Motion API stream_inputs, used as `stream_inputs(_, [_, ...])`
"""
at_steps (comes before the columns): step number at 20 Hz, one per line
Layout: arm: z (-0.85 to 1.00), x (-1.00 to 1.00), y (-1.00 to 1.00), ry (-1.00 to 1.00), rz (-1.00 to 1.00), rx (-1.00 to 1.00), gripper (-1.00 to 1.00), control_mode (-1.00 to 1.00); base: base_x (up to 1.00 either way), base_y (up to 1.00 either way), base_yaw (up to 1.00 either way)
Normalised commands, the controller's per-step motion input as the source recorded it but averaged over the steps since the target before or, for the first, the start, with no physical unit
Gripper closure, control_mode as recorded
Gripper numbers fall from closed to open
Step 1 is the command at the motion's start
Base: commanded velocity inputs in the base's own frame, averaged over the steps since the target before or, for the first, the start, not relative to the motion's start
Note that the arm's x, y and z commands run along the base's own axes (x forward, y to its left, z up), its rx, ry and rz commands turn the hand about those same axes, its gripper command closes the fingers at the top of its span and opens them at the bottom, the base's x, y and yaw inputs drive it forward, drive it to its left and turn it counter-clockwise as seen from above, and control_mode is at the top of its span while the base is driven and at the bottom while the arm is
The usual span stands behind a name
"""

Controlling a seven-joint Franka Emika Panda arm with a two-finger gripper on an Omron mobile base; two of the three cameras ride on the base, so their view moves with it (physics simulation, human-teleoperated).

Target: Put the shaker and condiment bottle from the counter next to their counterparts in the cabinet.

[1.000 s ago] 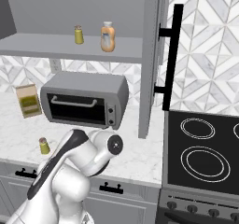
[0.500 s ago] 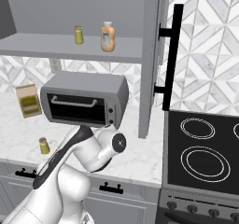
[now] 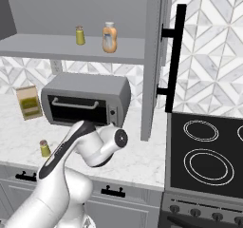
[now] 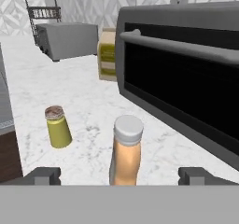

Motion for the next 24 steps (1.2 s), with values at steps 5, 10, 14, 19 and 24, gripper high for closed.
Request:
stream_inputs(5, [-0.44, 0.09, 0.55, -0.01, -0.05, -0.02, -1.0, -1.0, 0.0, 0.0, 0.0])
stream_inputs(10, [-0.54, 0.09, 0.56, 0.0, -0.06, -0.03, -1.0, -1.0, 0.0, 0.0, 0.0])
stream_inputs(14, [-0.61, 0.05, 0.51, 0.0, -0.05, -0.03, -1.0, -1.0, 0.0, 0.0, 0.0])
stream_inputs(19, [-0.63, 0.02, 0.49, 0.0, -0.05, -0.03, -1.0, -1.0, 0.0, 0.0, 0.0])
stream_inputs(24, [-0.62, 0.01, 0.43, 0.0, -0.05, -0.02, -1.0, -1.0, 0.0, 0.0, 0.0])
